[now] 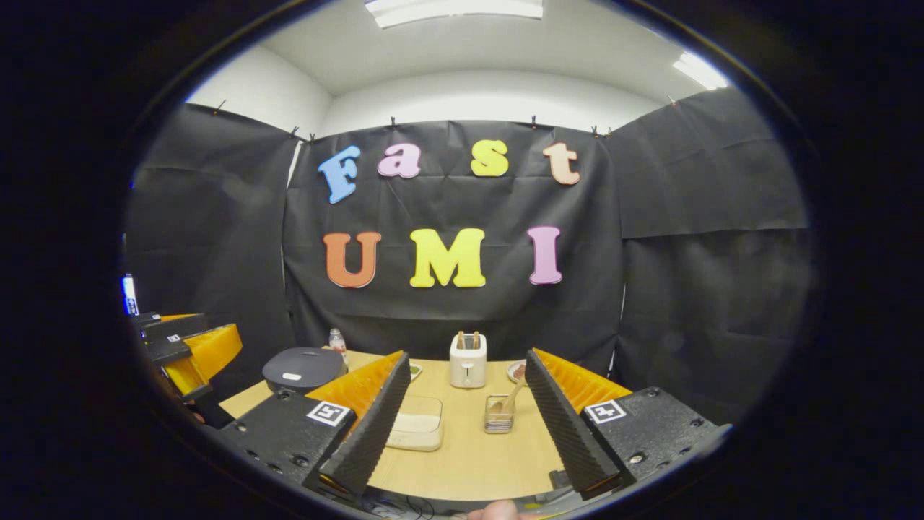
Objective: Close the left gripper, press the button to open the rice cooker; take a wooden spoon from the chopstick holder with the right hand, scoop a spoonful of rice and pour it into the rice cooker, then put the wooden spoon back into the chopstick holder.
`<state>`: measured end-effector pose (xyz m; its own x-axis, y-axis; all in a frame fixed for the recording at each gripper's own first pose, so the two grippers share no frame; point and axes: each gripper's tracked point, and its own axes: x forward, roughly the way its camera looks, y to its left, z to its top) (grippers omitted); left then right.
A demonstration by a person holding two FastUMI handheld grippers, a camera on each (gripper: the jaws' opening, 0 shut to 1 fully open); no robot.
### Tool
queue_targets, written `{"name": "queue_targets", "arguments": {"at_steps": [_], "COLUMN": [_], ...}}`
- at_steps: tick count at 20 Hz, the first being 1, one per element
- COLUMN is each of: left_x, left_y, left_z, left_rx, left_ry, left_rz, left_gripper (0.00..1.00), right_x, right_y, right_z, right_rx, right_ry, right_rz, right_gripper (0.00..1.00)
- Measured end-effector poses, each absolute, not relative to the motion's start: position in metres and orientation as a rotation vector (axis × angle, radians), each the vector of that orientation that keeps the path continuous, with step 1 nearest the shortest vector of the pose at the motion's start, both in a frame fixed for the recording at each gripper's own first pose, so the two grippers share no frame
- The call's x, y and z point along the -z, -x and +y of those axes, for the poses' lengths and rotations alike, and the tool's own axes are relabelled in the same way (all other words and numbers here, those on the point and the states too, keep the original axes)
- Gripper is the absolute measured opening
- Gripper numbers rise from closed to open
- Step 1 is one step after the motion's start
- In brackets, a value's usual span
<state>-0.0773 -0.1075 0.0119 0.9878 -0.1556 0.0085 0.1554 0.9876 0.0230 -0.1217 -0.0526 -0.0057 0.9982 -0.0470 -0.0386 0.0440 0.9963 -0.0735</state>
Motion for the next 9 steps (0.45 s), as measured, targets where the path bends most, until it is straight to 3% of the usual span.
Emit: {"name": "queue_targets", "arguments": {"at_steps": [9], "left_x": [-0.0091], "left_y": [0.0702], "left_z": [-0.1039], "left_rx": [0.152], "left_ry": [-0.031], "left_rz": [-0.012], "left_gripper": [0.94], "right_x": [0.009], "right_y": [0.1189], "right_z": [-0.0497], "right_rx": [0.047], "right_ry": [0.074], "right_rz": [0.046], "right_gripper": [1.0]}}
